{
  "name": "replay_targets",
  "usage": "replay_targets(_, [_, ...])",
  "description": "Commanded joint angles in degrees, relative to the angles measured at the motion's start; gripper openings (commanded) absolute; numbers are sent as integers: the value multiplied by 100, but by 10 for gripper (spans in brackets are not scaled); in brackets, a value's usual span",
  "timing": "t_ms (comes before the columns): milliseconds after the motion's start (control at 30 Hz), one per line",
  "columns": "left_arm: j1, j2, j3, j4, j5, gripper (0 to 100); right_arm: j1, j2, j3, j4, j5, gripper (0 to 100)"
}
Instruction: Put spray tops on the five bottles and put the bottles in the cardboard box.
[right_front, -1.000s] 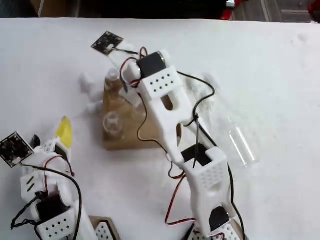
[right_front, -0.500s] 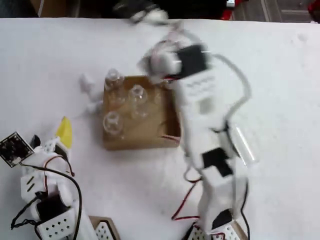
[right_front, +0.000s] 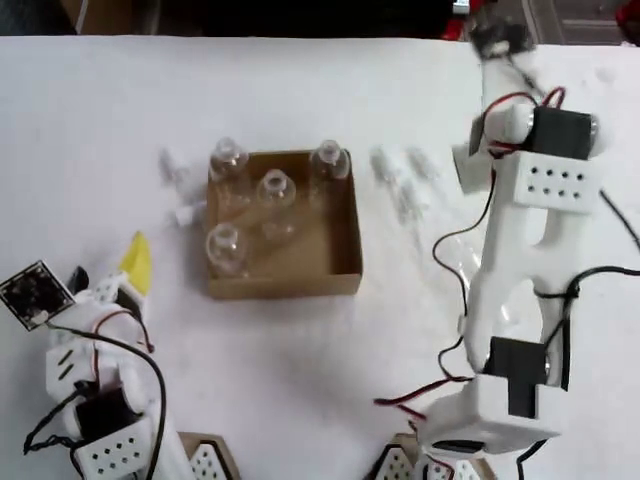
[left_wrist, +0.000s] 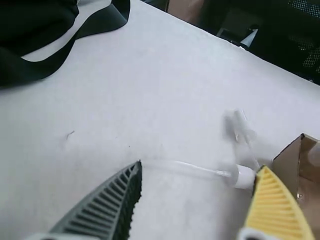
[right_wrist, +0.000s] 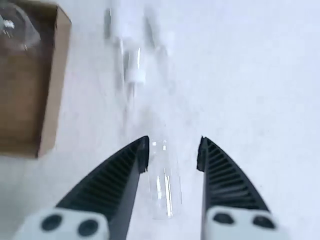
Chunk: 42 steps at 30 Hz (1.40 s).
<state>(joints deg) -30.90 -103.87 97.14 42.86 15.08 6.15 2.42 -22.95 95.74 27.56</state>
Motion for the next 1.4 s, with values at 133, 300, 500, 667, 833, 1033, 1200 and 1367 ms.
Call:
replay_targets(133, [66, -84, -18, 62, -299, 325, 391, 1033, 844, -1165, 369, 137])
replay_targets(300, [66, -84, -18, 62, -352, 325, 382, 1824, 580, -1138, 369, 135])
replay_targets(500, [66, -84, -18, 62, -352, 325, 347, 2273, 492, -1138, 369, 138])
replay_targets(667, [66, -84, -18, 62, -360, 325, 312, 2413, 501, -1077, 369, 138])
replay_targets(833, [66, -84, -18, 62, -360, 327, 180, 2431, 510, -857, 378, 144])
replay_targets(1033, [66, -84, -18, 62, -360, 327, 154, 2448, 519, -963, 378, 231])
replay_targets(1200, [66, -84, -18, 62, -360, 327, 136, 2844, 492, -1095, 747, 204])
replay_targets(1367, [66, -84, -18, 62, -369, 326, 224, 3222, 97, -1059, 835, 156])
